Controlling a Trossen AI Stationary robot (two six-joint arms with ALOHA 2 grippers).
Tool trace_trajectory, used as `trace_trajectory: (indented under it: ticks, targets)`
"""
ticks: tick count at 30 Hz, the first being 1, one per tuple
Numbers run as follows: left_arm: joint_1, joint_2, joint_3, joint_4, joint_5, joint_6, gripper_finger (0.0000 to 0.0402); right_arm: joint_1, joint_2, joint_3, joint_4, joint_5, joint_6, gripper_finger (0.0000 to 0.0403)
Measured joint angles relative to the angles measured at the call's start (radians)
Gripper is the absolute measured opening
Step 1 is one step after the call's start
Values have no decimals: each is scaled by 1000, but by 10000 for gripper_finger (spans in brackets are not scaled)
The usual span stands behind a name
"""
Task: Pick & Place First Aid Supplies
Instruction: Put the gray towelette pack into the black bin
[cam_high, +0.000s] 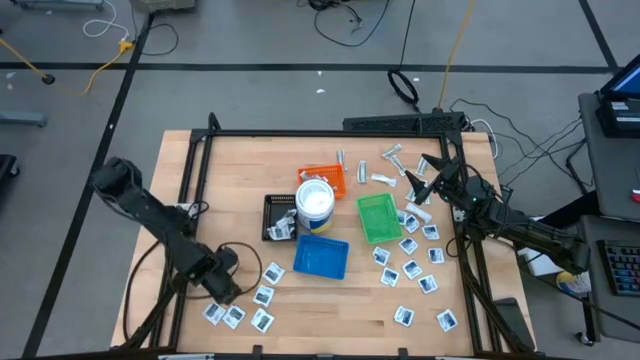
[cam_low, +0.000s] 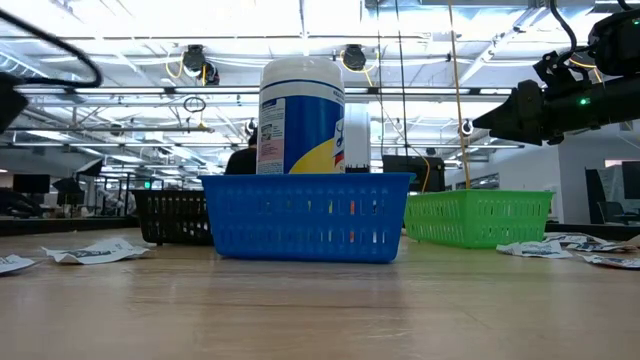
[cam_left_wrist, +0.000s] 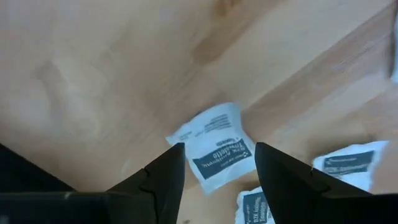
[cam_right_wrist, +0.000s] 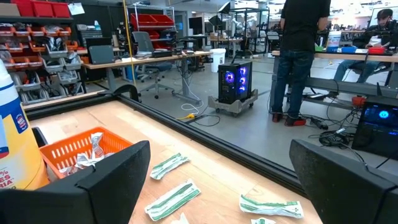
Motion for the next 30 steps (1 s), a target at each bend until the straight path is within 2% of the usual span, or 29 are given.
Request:
trace_trajectory:
  ticks: [5,10,15,21,30]
  targets:
    - [-39,72,0,5,2,-33,191,0,0,0,0,0,0,380]
    - [-43,104,3,22,-20,15,165,0,0,0,0,0,0,380]
    - [-40,127,-20,107,-16,74,97,0,0,0,0,0,0,380]
    - [-40,129,-24,122,-16,77,13,0,0,0,0,0,0,380]
    - [-37,96,-32,96,-38,90,7,0,0,0,0,0,0,380]
